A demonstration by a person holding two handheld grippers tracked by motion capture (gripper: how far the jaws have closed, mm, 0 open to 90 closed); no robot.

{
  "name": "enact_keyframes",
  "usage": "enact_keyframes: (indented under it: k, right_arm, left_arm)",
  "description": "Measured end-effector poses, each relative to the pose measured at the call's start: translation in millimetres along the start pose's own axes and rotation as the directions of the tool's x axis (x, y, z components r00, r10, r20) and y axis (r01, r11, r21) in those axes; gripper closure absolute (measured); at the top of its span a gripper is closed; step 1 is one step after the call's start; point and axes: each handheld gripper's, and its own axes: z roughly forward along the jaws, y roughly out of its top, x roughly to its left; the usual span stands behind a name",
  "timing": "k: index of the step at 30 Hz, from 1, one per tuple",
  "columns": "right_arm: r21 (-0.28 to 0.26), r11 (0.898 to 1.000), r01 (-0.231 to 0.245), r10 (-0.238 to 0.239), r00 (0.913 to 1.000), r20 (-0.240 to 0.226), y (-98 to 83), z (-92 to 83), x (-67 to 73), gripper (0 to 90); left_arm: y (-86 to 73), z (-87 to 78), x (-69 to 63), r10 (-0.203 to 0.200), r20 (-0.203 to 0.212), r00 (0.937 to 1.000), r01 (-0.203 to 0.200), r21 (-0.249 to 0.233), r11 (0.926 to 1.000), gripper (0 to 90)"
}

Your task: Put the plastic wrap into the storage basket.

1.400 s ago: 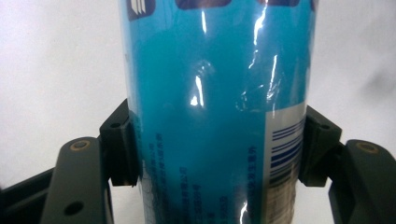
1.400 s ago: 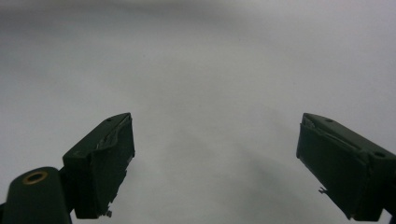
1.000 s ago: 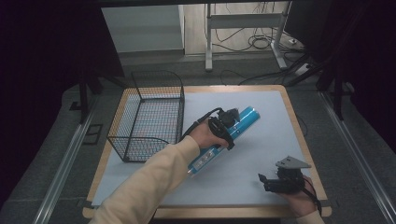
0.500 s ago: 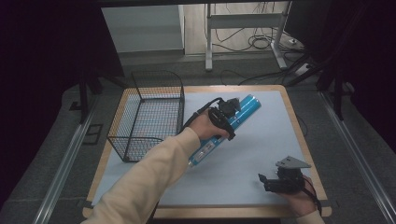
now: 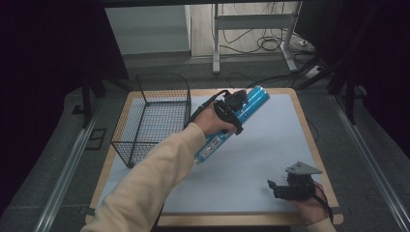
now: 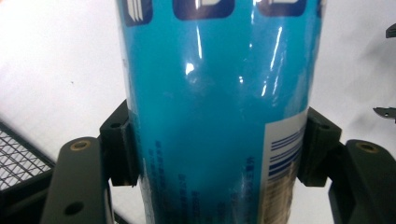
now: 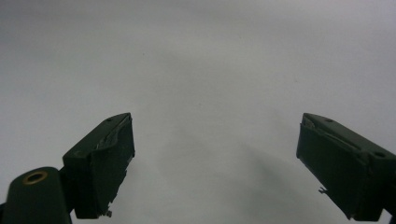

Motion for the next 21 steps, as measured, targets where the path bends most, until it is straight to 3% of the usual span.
enact_keyframes:
  k: [3, 7, 13, 21]
  right_arm:
    - [0.000, 1.000, -0.002, 0.002, 1.0000, 0.001, 0.0, 0.0, -0.1, 11.6]
    - [0.002, 1.000, -0.002, 0.002, 1.0000, 0.002, -0.4, 0.5, -0.6, 11.6]
    - [0.002, 1.000, -0.004, 0.004, 1.0000, -0.001, 0.2, -0.4, -1.4, 11.6]
    - [-0.001, 1.000, -0.010, 0.010, 0.9999, 0.002, 0.4, -1.3, -2.7, 11.6]
  left_arm:
    - [0.3, -1.4, 2.8, -0.005, 0.011, 0.9999, 0.005, 0.001, 1.0000, 31.4]
    - [3.2, -9.3, 7.2, -0.001, -0.023, 0.9997, 0.000, -0.009, 1.0000, 31.4]
    - [4.2, -13.4, 12.9, -0.020, -0.025, 0.9995, 0.019, -0.019, 0.9996, 31.4]
    - [7.6, -17.0, 19.4, -0.011, -0.054, 0.9985, 0.011, 0.000, 0.9999, 31.4]
